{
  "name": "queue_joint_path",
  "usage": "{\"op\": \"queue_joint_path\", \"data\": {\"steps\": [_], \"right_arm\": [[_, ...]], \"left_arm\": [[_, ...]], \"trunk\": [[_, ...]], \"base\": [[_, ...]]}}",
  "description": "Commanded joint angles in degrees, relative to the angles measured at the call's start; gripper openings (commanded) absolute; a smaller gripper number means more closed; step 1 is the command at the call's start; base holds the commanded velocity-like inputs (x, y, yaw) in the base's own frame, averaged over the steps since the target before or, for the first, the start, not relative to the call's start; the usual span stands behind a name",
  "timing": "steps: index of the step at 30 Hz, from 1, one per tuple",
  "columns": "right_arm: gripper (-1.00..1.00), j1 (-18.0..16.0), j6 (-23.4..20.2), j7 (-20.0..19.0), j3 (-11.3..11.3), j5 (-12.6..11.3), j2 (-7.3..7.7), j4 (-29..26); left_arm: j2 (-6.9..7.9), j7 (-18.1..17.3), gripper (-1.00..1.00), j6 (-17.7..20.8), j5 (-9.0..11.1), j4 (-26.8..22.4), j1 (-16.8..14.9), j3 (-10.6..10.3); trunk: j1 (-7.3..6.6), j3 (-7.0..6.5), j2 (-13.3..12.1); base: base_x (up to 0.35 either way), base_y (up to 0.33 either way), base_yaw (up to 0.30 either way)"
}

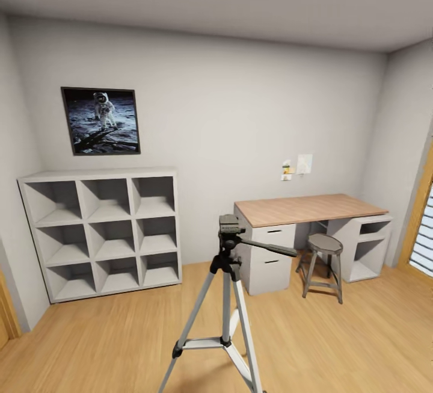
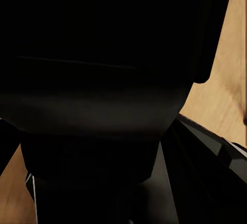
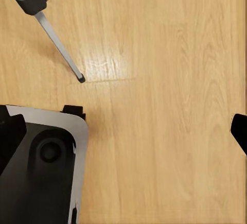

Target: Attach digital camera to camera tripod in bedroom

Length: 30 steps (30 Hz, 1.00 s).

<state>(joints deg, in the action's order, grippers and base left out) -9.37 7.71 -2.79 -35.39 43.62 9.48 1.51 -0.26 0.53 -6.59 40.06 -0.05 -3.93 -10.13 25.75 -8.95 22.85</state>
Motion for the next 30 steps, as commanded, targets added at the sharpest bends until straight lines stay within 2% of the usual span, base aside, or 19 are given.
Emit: {"op": "queue_joint_path", "data": {"steps": [1,21,30], "right_arm": [[1.0,-0.04,0.24,-0.11,-0.46,0.23,0.05,0.16],[1.0,-0.04,0.21,-0.02,-0.46,-0.03,-0.33,0.16],[1.0,-0.04,0.36,-0.02,-0.47,0.15,-0.07,0.16]], "left_arm": [[-0.01,-0.01,-1.0,-0.17,0.37,0.05,-0.02,-0.5],[-0.01,-0.01,-1.0,-0.17,0.37,0.05,-0.02,-0.42],[0.02,-0.01,-1.0,-0.17,0.37,0.05,-0.02,-0.42]], "trunk": [[0.03,0.04,0.07],[0.03,0.06,0.07],[0.03,0.68,0.07]], "base": [[0.0,-0.23,0.001],[0.0,-0.031,0.0],[0.0,0.0,0.0]]}}
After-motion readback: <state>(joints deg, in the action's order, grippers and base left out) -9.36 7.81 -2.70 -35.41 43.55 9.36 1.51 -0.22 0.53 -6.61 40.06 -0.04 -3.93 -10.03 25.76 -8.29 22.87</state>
